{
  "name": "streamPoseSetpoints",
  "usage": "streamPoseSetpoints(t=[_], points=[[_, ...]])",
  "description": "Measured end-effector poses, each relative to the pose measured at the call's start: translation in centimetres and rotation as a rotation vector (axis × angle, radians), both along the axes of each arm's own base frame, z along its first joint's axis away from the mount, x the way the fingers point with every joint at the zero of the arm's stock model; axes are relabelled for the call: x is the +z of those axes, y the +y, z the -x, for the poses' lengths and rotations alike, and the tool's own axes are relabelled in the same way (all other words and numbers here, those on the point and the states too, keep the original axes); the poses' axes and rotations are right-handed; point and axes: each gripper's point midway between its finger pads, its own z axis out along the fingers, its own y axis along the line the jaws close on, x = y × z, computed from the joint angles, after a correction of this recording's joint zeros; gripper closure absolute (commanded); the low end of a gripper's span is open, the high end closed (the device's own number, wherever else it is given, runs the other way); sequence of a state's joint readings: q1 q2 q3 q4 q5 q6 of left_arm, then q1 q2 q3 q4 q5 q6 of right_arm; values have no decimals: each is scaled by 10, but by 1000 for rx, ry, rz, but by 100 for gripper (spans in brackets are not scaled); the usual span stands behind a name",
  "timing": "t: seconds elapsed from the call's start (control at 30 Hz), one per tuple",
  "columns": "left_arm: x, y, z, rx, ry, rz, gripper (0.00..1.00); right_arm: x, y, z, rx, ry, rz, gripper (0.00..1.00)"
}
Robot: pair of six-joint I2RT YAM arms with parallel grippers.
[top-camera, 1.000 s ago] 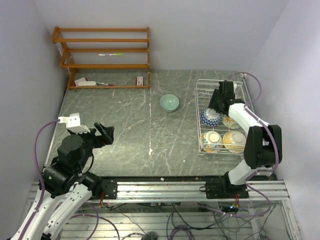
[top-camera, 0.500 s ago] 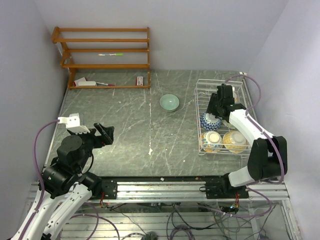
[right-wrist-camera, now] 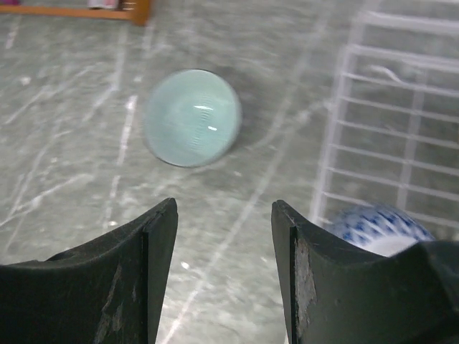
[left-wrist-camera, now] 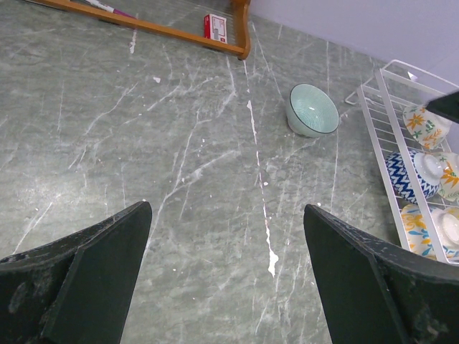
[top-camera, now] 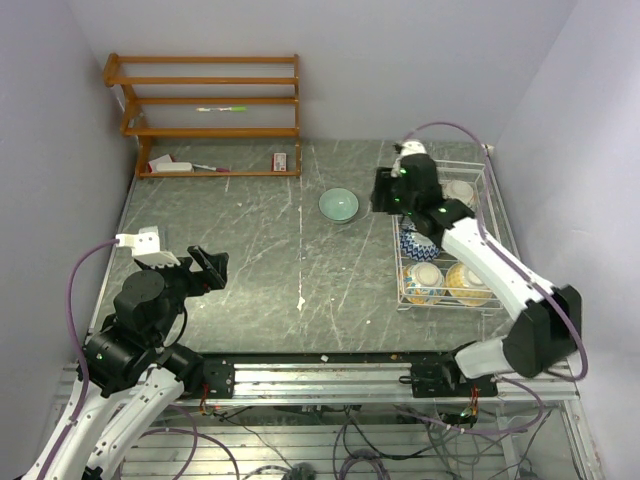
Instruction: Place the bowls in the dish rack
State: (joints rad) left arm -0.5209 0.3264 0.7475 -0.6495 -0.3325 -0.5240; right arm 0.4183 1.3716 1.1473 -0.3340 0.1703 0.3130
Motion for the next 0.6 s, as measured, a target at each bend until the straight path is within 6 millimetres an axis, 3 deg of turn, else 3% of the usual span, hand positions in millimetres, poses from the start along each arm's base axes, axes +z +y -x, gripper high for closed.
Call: streamPoseSetpoints(t=[0.13, 0.3, 0.4, 0.6], points=[[0, 0, 0, 0, 0, 0, 2, -7, 75, -17, 175, -1, 47, 45], [1, 0, 1, 0, -3, 2, 2, -55, 138, -40, 295, 50, 170, 46], [1, 0, 1, -2, -7, 3, 2, -84, 151, -51, 324, 86, 223, 46], [2, 0, 1, -2, -8, 4, 2, -112, 158, -69, 332, 112, 264, 52]])
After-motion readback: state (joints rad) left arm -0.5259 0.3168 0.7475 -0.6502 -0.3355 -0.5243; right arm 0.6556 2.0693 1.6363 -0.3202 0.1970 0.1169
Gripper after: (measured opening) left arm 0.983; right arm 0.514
